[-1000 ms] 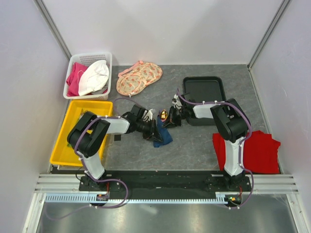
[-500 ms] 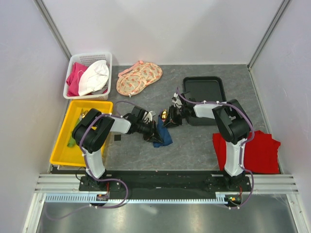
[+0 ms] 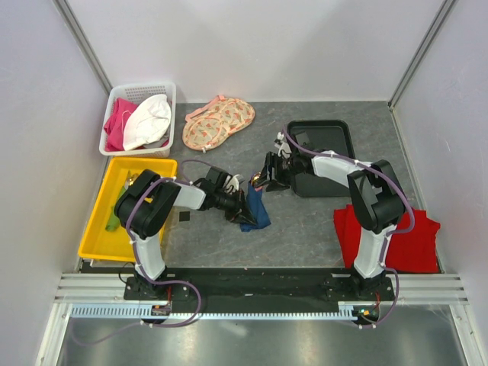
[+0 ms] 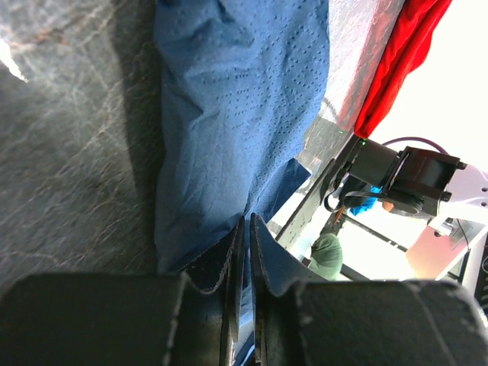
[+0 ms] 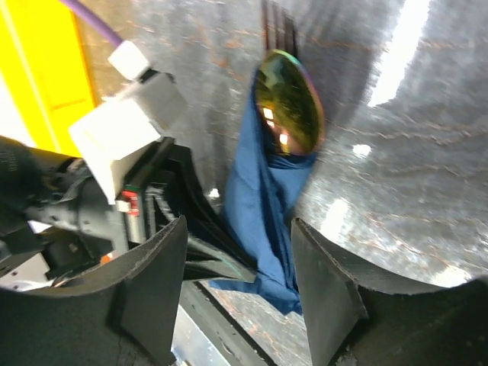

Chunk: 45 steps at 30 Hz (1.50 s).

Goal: Place the utensils on the paper napkin and roll it up

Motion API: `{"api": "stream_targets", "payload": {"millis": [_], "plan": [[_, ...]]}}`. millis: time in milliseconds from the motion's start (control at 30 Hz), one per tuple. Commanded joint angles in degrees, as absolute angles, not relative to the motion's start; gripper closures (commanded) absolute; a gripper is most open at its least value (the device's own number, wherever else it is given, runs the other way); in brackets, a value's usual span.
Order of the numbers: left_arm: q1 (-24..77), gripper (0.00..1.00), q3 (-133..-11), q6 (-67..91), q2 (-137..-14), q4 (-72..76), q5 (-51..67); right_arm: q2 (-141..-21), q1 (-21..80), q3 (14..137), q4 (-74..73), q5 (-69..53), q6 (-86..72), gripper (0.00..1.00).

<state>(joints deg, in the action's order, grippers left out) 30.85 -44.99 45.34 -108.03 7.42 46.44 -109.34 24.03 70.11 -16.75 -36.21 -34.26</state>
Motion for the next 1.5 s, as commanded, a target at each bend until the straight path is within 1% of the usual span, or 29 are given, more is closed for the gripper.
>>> {"api": "stream_targets", "payload": {"millis": [0, 133, 233, 333, 567, 633, 667, 767, 900, 967, 1000, 1033, 1100, 1133, 1233, 1367, 1467], "plan": [[30.9, 0.85, -44.1, 44.3, -110.4, 5.2, 41.2, -108.3, 25.0, 68.8, -18.7, -32.3, -33.4, 0.36], [30.9, 0.85, -44.2, 44.4, -110.6, 5.1, 41.2, -109.7, 27.0, 68.9, -17.1, -30.6, -33.5, 0.35], [30.9, 0.85, -44.2, 44.4, -110.4, 5.1, 41.2, -111.3, 28.0, 69.3, -17.4, -28.7, -33.7, 0.29], [30.9, 0.85, -44.1, 44.4, -110.1, 5.1, 41.2, -112.8, 29.0, 69.8, -17.8, -26.7, -33.7, 0.28], [30.8, 0.85, -44.0, 44.6, -110.0, 5.3, 41.2, -113.9, 32.2, 71.2, -20.7, -17.5, -32.5, 0.32], [30.8, 0.85, -44.0, 44.5, -109.9, 5.3, 41.2, -114.4, 32.7, 71.2, -20.7, -17.0, -32.6, 0.33], [30.8, 0.85, -44.0, 44.5, -110.0, 5.3, 41.2, -114.7, 32.8, 71.3, -20.7, -17.2, -32.7, 0.36], [30.8, 0.85, -43.9, 44.5, -109.9, 5.4, 41.2, -116.1, 33.0, 71.3, -20.6, -16.4, -32.6, 0.39], [30.7, 0.85, -43.9, 44.5, -109.9, 5.4, 41.3, -116.9, 32.9, 71.2, -20.5, -14.6, -31.6, 0.41], [30.6, 0.85, -43.9, 44.5, -110.0, 5.4, 41.3, -117.2, 32.9, 70.9, -20.2, -14.8, -31.6, 0.45], [30.7, 0.85, -43.9, 44.5, -110.0, 5.4, 41.3, -117.2, 32.8, 70.7, -19.8, -15.2, -31.6, 0.48], [30.7, 0.85, -43.9, 44.5, -110.0, 5.4, 41.3, -117.1, 32.6, 69.7, -18.5, -15.6, -31.8, 0.58], [30.6, 0.85, -43.9, 44.5, -110.0, 5.4, 41.3, -117.2, 32.3, 69.1, -16.9, -17.4, -32.0, 0.7], [30.5, 0.85, -43.9, 44.4, -110.0, 5.4, 41.3, -117.6, 31.8, 68.8, -16.6, -18.0, -32.1, 0.82], [30.4, 0.85, -43.9, 44.4, -109.7, 5.4, 41.4, -117.8, 31.0, 67.9, -14.7, -20.3, -32.3, 1.0], [30.3, 0.84, -44.0, 43.9, -108.6, 6.1, 41.7, -116.5, 29.8, 65.5, -9.2, -24.0, -33.2, 1.0], [30.2, 0.78, -43.8, 43.5, -106.5, 7.3, 42.0, -114.7, 29.4, 63.8, -5.0, -25.7, -33.4, 1.0]]}}
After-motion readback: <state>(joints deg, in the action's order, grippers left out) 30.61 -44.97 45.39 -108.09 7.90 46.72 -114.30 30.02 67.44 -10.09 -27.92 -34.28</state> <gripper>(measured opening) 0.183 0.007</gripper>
